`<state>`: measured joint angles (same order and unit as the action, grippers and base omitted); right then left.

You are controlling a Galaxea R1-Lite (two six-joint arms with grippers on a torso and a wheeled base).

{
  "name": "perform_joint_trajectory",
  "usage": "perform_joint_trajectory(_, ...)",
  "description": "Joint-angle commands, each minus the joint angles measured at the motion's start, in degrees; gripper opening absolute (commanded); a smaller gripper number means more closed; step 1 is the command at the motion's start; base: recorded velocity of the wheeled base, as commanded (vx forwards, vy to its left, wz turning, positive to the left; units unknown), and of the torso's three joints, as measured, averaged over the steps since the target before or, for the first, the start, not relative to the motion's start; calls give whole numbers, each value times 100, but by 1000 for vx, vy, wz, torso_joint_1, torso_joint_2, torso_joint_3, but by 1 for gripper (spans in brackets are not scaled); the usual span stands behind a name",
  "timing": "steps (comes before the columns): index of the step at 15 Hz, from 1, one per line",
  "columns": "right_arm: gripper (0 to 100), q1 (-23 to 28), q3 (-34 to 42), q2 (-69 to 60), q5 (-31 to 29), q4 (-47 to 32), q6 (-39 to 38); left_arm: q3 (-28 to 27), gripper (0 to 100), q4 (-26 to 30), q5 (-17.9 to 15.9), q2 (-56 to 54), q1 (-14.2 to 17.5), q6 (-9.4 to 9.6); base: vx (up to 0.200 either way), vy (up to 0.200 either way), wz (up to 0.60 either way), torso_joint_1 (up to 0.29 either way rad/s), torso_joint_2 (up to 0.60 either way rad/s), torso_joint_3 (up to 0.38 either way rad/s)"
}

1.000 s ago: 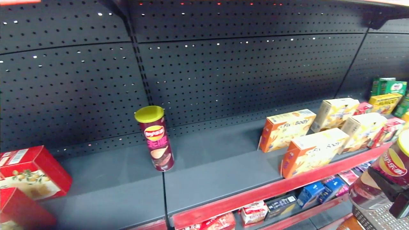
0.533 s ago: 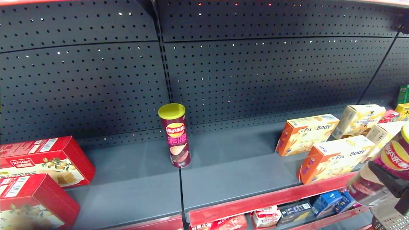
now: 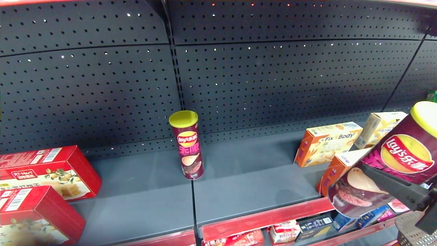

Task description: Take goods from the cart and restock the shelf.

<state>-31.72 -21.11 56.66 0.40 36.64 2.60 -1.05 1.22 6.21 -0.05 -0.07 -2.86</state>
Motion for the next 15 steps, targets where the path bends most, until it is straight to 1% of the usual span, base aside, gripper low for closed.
perform_joint_trajectory(1, 0, -467, -16, 469, 83, 176, -40, -1, 100, 1, 4, 5, -1, -4, 0, 0, 0, 0, 0, 0)
perform_joint_trajectory(3, 0, -686, -42, 970, 136, 730, -49, -1, 100, 1, 4, 5, 7, -4, 0, 0, 0, 0, 0, 0)
perform_joint_trajectory(4, 0, -695, 20, 1110, 179, 862, -22, 8, 100, 1, 4, 5, 7, -4, 0, 0, 0, 0, 0, 0)
perform_joint_trajectory(9, 0, -713, 2, 1110, 294, 633, 48, -1, 100, 1, 4, 5, 7, -4, 0, 0, 0, 0, 0, 0)
perform_joint_trajectory(11, 0, -739, -59, 1137, 320, 704, 268, 8, 100, 1, 4, 5, -1, -4, 0, 0, 0, 0, 0, 0)
perform_joint_trajectory(13, 0, -695, -121, 1137, 434, 888, 259, -1, 100, 1, 4, 5, -1, -4, 0, 0, 0, 0, 0, 0)
perform_joint_trajectory(15, 0, -704, -218, 1163, 443, 897, 233, -1, 100, 1, 4, 5, 7, -4, 0, 0, 0, 0, 0, 0)
